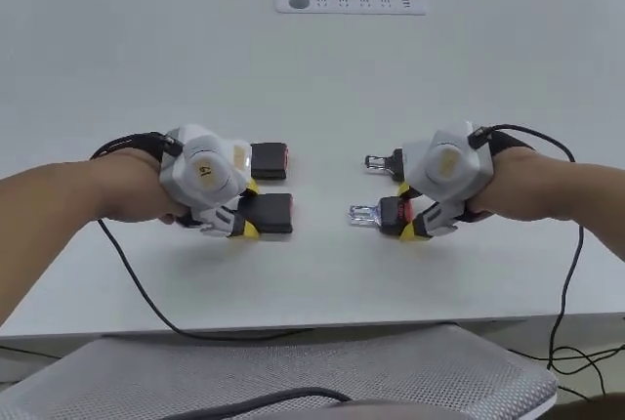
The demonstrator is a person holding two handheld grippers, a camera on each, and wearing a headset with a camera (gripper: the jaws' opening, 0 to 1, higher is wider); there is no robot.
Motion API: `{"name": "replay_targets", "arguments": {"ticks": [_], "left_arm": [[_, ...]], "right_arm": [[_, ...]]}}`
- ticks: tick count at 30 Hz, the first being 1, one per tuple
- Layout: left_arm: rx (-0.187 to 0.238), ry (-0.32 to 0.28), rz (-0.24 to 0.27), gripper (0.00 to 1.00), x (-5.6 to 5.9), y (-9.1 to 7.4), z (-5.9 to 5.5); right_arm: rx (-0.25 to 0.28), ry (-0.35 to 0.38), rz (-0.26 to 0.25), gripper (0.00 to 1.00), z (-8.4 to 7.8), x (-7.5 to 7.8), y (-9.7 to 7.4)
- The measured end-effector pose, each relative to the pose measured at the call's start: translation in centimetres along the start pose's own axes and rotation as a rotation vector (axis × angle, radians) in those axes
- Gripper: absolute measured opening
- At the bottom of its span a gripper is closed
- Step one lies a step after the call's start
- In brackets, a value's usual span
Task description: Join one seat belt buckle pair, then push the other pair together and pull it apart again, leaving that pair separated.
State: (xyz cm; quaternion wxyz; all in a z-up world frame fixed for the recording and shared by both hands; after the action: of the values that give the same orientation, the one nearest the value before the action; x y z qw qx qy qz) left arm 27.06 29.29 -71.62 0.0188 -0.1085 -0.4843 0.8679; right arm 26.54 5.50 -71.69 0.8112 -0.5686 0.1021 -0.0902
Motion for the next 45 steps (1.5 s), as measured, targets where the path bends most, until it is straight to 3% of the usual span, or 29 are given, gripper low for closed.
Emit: {"name": "replay_targets", "arguments": {"ticks": [5, 14, 20, 35, 45], "left_arm": [[-0.006, -0.008, 0.003, 0.34, 0.0, 0.0, -0.1], [-0.008, -0.016, 0.011, 0.34, 0.1, 0.0, -0.3], [0.002, -0.029, 0.021, 0.34, 0.1, 0.0, -0.4], [-0.014, -0.035, 0.020, 0.34, 0.1, 0.0, -0.4], [-0.016, -0.047, 0.015, 0.34, 0.0, 0.0, -0.2]], "right_arm": [[-0.010, 0.028, -0.019, 0.32, -0.2, 0.1, 0.0], [0.003, 0.012, -0.037, 0.31, 0.6, -0.5, 0.3], [0.014, -0.010, -0.035, 0.31, 2.0, -1.5, 0.6], [0.093, -0.019, -0.052, 0.31, 6.2, -2.2, 2.4], [0.105, -0.085, -0.045, 0.31, 7.4, -2.1, 2.5]]}}
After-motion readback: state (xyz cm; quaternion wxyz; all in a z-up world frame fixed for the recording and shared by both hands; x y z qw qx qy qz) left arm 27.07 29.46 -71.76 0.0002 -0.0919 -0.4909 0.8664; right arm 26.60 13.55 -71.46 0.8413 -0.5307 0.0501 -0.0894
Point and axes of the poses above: the centre of the closed fingertips' face, and the gripper's own axes: y roughly forward along the fingers, x roughly to its right, z roughly out of its top, the point moved 7 cm from there along -y, roughly backward along the fingers, and after that the axes turned 12 degrees about y, right-handed, at the moved point
